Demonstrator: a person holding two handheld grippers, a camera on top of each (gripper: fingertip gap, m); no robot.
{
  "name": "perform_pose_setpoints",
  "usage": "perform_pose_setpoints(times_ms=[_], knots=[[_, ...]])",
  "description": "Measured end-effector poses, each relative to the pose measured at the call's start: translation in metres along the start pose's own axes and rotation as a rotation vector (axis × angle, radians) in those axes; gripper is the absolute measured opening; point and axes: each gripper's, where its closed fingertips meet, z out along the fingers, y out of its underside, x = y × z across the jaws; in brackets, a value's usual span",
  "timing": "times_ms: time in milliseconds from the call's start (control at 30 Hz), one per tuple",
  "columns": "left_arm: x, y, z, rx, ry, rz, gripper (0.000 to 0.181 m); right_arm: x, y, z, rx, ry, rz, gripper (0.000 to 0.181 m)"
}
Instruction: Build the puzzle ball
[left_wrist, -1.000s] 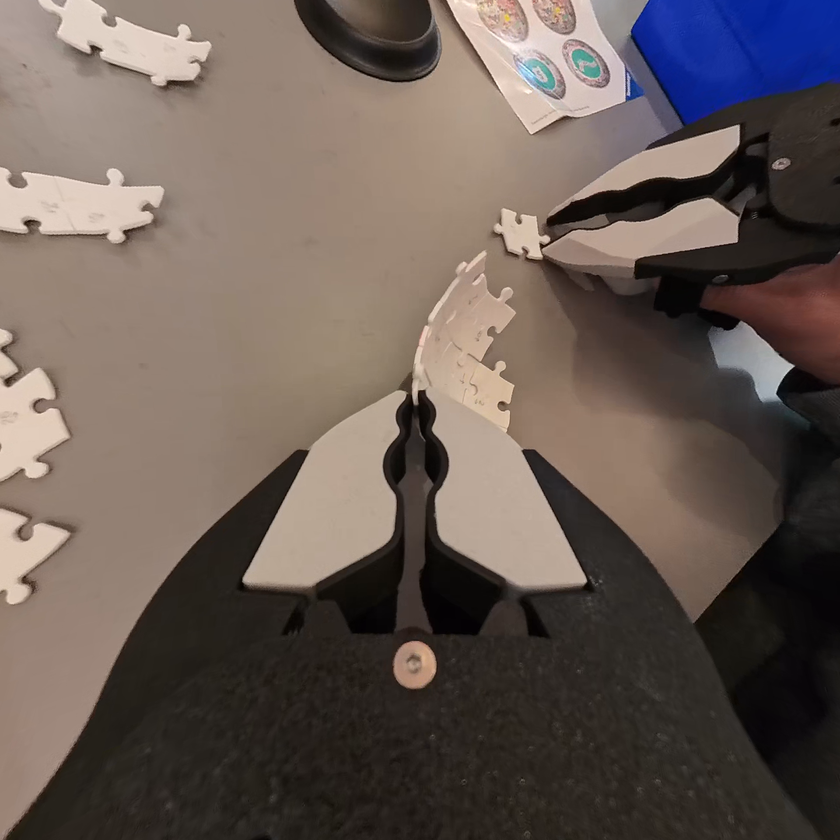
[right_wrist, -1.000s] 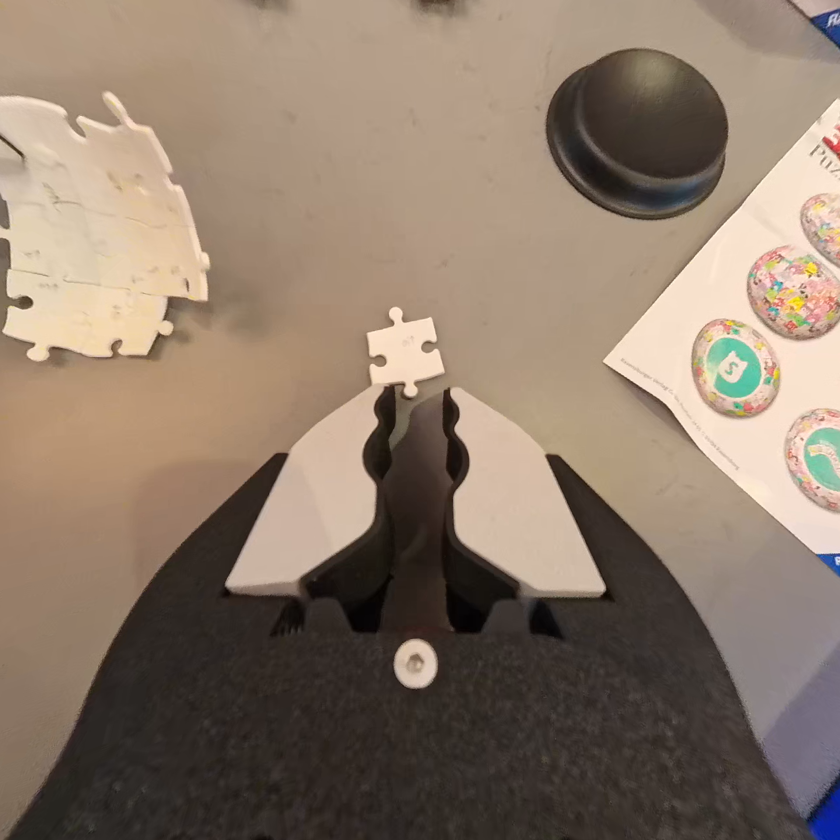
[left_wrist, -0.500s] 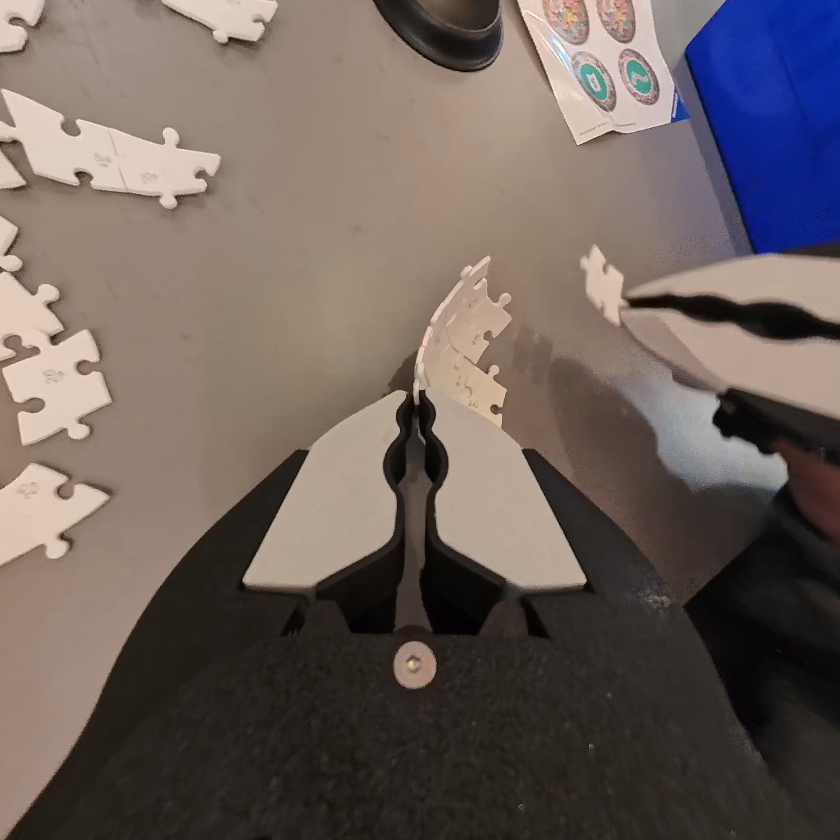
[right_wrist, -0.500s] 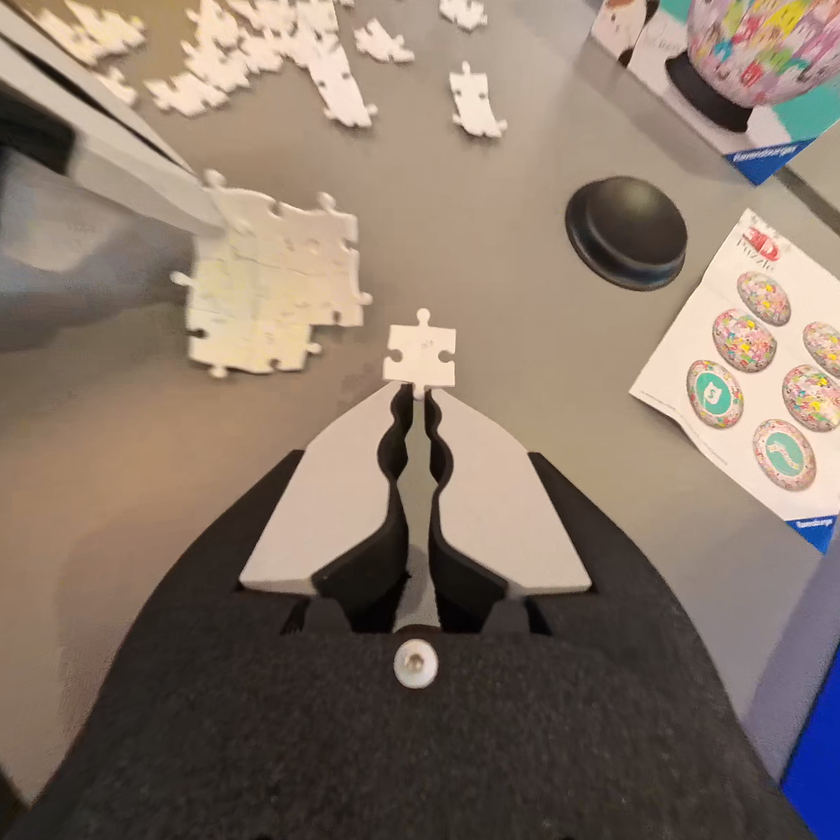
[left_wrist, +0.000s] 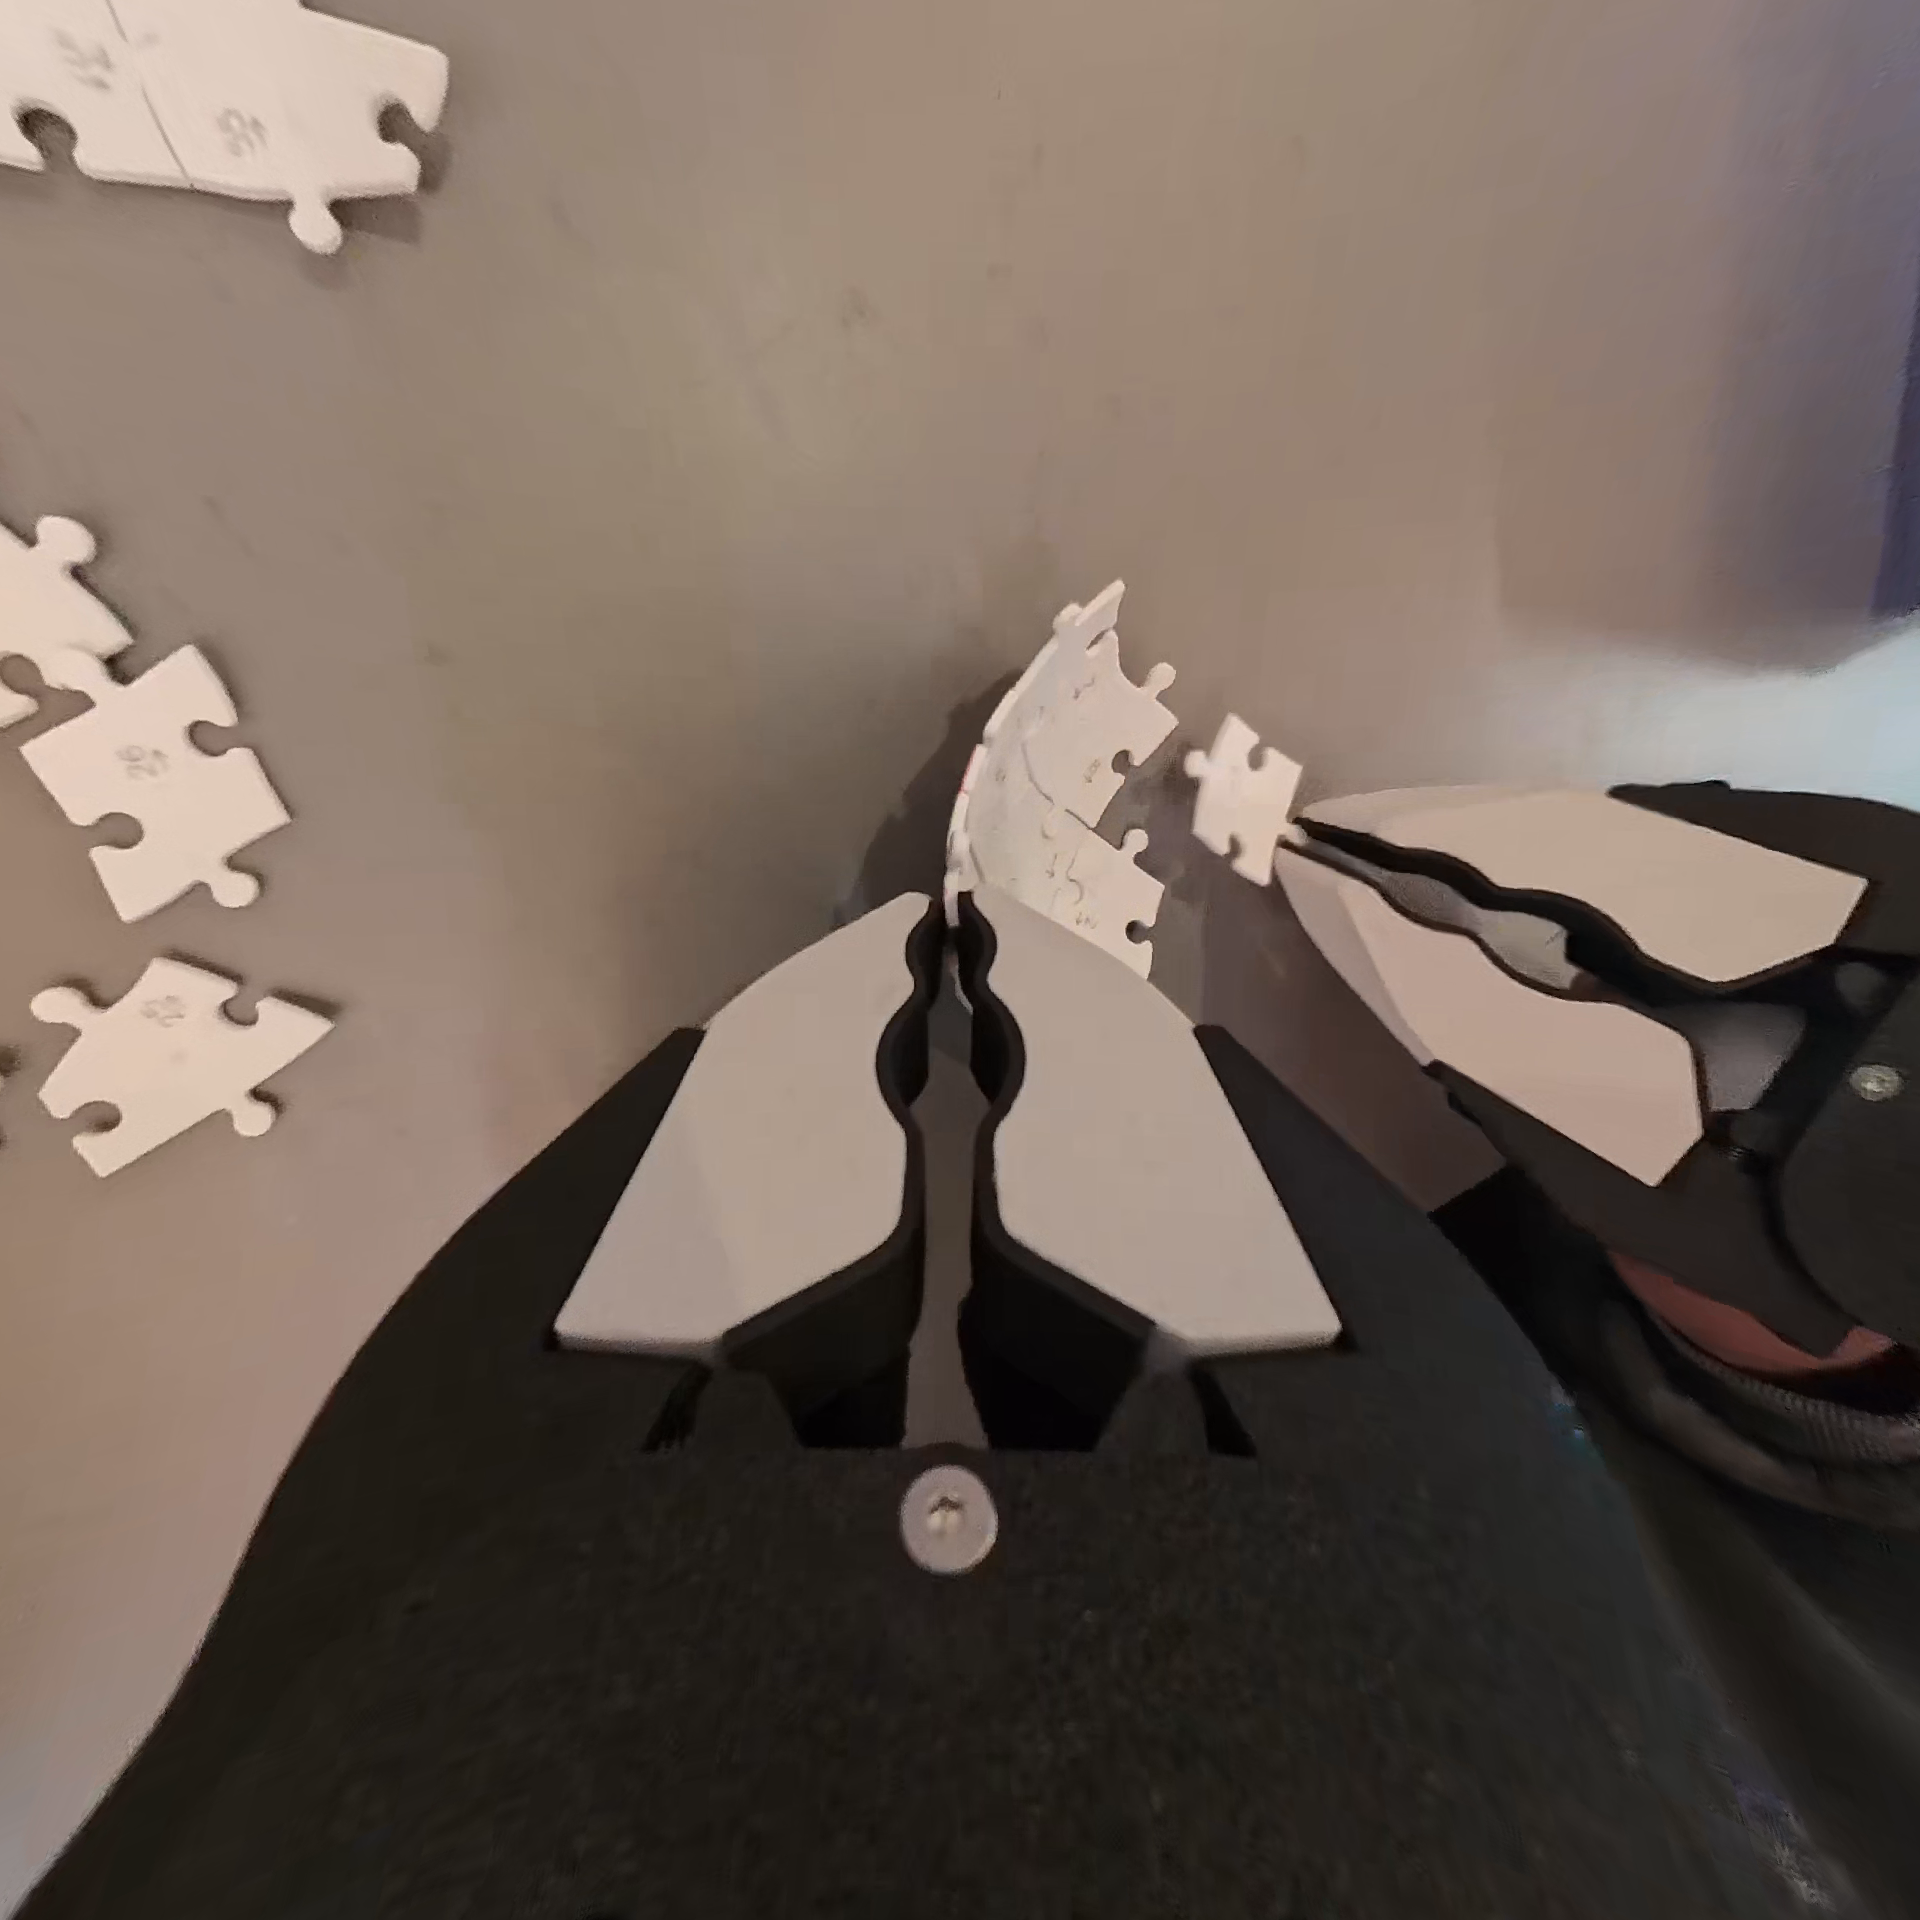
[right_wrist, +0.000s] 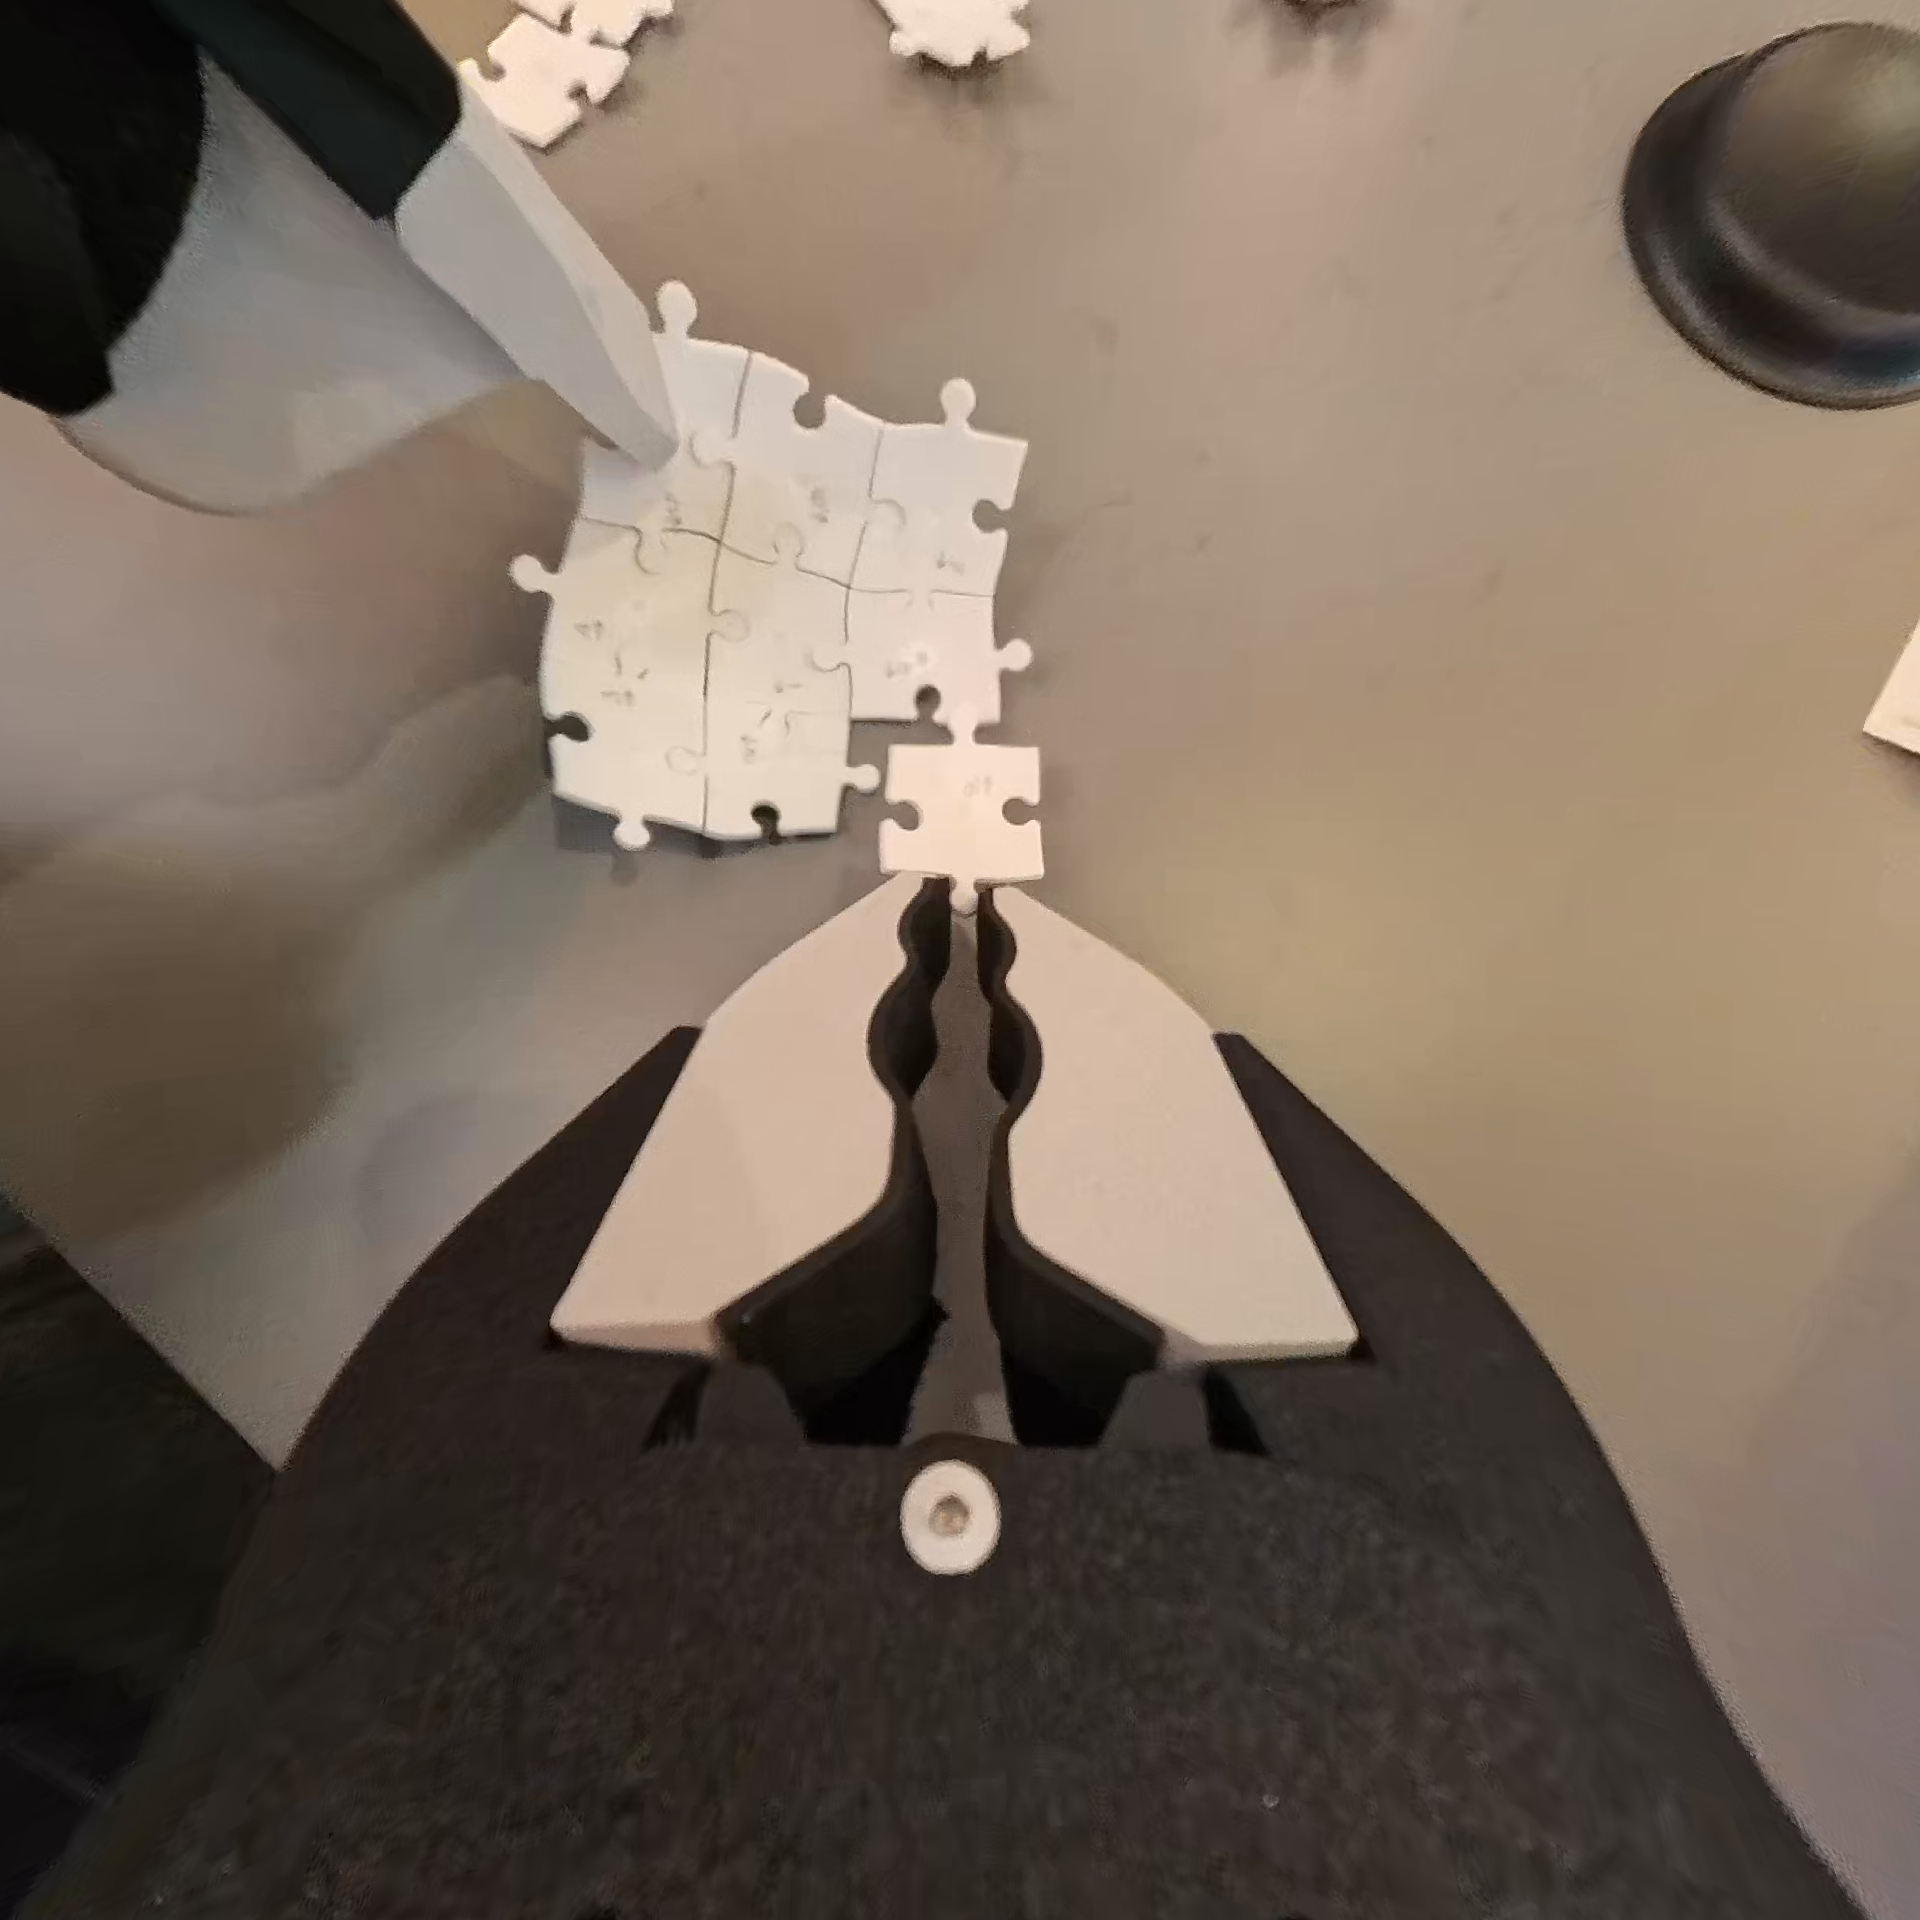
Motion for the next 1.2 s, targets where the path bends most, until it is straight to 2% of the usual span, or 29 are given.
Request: perform_pose_setpoints(times_ms=[133, 300, 467, 667, 900, 1000, 1067, 1200], knots=[[0.002, -0.001, -0.001, -0.054, -0.011, -0.006, 0.002, -0.003, 0.000, 0.003, -0.042, -0.008, -0.009, 0.005], [0.004, -0.002, -0.003, -0.054, -0.013, -0.007, 0.002, -0.008, 0.004, 0.011, -0.081, 0.005, 0.007, 0.005], [0.000, -0.001, -0.003, -0.049, -0.017, -0.007, 0.002, -0.006, 0.000, 0.013, -0.057, 0.038, 0.027, 0.006], [-0.002, 0.000, -0.003, -0.045, -0.016, -0.009, 0.002, -0.012, 0.000, 0.018, -0.060, -0.023, 0.092, 0.007], [-0.003, 0.000, -0.003, -0.047, -0.018, -0.008, 0.002, -0.018, -0.003, 0.016, -0.036, -0.058, 0.079, 0.013], [-0.003, 0.000, -0.003, -0.047, -0.022, -0.005, 0.002, -0.019, -0.016, 0.004, 0.036, -0.095, 0.056, 0.011], [-0.002, 0.000, -0.003, -0.048, -0.025, -0.001, 0.002, -0.015, -0.027, -0.003, 0.090, -0.135, 0.003, 0.000], [-0.001, 0.000, -0.002, -0.051, -0.026, 0.004, 0.002, -0.006, -0.023, 0.014, 0.031, -0.217, -0.155, 0.000]])
